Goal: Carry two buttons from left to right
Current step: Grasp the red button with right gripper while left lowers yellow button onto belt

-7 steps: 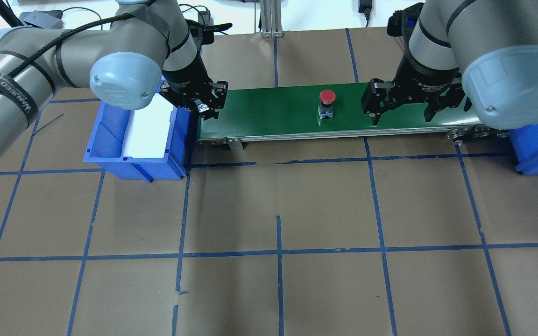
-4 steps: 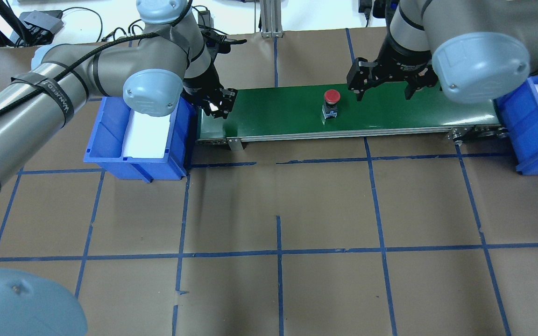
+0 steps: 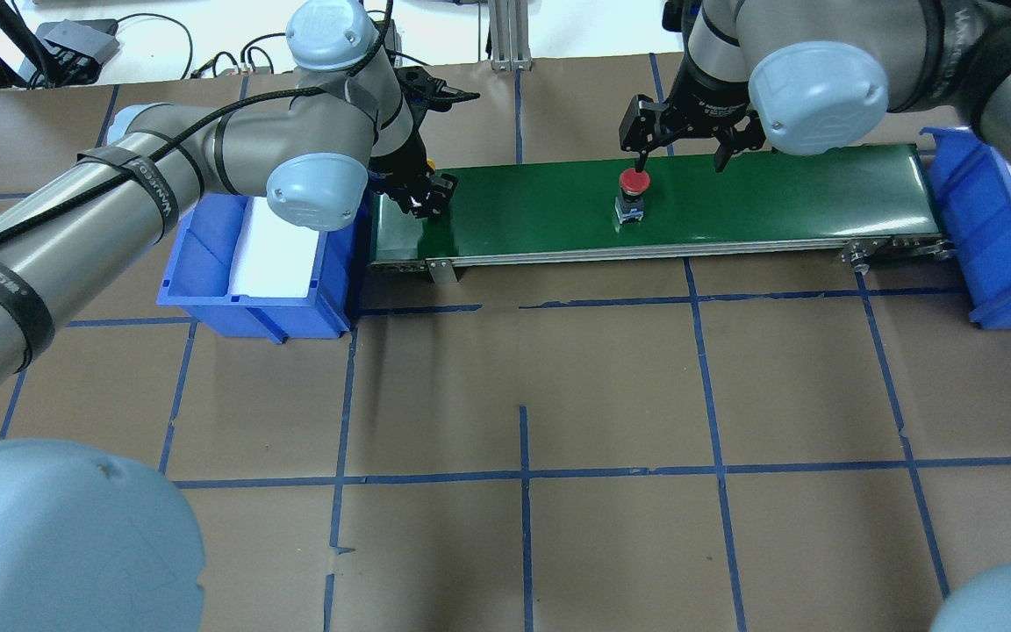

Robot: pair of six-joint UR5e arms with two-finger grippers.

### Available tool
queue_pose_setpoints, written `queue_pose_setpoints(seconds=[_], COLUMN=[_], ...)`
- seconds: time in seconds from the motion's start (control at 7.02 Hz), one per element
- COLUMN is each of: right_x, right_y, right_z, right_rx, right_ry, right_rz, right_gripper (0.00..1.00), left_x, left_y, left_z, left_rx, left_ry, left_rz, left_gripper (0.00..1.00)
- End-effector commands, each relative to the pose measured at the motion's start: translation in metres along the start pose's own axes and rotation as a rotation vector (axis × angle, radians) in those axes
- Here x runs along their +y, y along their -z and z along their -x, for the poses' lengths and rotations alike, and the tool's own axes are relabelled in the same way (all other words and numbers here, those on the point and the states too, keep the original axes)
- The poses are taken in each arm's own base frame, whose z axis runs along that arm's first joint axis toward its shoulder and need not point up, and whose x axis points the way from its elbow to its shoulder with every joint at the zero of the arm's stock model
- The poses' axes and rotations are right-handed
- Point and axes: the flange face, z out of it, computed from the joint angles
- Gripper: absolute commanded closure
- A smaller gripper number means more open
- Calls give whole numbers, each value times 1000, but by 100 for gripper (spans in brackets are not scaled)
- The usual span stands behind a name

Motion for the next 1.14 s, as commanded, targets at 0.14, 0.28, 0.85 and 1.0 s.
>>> queue_pose_setpoints(seconds=[0.14, 0.28, 0.85, 1.0], right_x=[-37, -47, -44, -39], right_y=[-53, -62, -68, -65], right_z=[-3, -2, -2, -4], right_rx=[7, 2, -4, 3], right_ry=[0, -2, -1, -11], right_rz=[14, 19, 33, 39], right_gripper=[0, 0, 13, 47], left_x=[10, 12, 11, 11], left_y=[-12, -10, -4, 3], left_z=[-4, -5, -6, -7], left_rx=[8, 8, 4, 2], left_ry=[4, 2, -2, -4], left_rz=[21, 24, 3, -7], left_gripper=[75, 72, 5, 0])
